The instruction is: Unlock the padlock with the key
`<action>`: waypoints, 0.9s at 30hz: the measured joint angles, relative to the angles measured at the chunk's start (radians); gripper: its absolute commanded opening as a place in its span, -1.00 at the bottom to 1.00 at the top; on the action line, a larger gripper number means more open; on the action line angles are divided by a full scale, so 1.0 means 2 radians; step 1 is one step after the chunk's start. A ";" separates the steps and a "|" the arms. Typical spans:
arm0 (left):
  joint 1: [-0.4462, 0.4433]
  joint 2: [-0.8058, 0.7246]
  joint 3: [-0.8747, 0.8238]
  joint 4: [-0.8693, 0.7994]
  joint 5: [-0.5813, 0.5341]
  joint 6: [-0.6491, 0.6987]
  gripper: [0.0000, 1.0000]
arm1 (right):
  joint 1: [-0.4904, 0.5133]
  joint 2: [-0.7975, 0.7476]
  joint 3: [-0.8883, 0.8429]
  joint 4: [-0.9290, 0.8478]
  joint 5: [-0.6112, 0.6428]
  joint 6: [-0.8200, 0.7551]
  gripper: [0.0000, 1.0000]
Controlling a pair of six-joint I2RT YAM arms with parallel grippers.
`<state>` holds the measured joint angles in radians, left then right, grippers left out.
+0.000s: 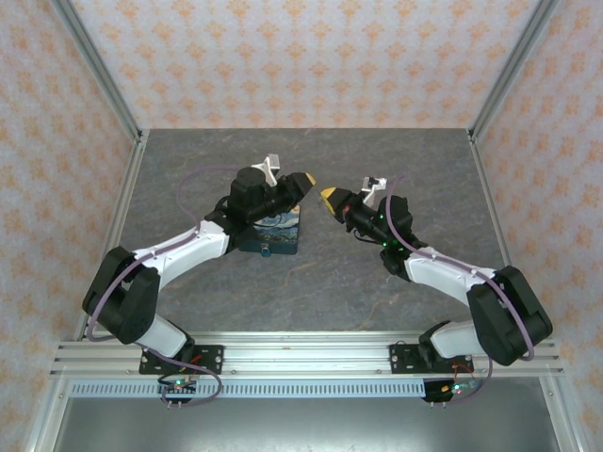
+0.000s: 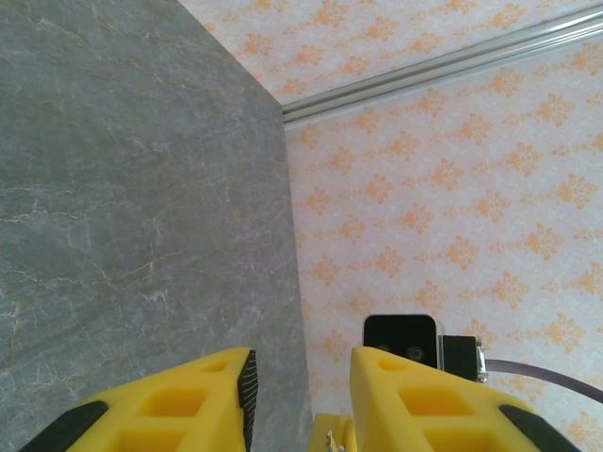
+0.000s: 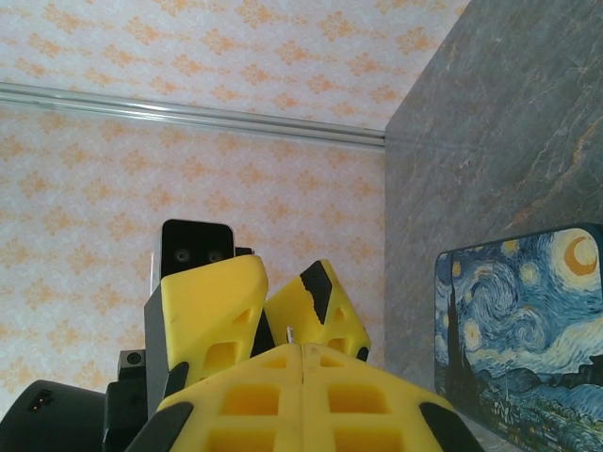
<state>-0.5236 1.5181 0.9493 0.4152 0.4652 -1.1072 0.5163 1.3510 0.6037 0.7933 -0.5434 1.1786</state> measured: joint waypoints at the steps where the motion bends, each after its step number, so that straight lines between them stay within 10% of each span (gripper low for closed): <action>1: 0.000 0.002 -0.001 0.003 0.001 -0.002 -0.39 | 0.000 0.002 0.000 0.001 0.000 0.000 -1.00; 23: -0.010 0.013 -0.005 0.020 0.001 -0.010 -0.71 | 0.006 0.017 0.000 0.006 0.000 0.007 -1.00; 27: -0.010 0.013 -0.005 0.020 0.000 -0.011 -0.39 | 0.006 0.017 0.000 0.007 0.000 0.007 -1.00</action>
<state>-0.5438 1.5436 0.9386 0.4545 0.4656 -1.1286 0.5278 1.3849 0.6037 0.8066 -0.5430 1.1931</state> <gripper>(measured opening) 0.189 0.040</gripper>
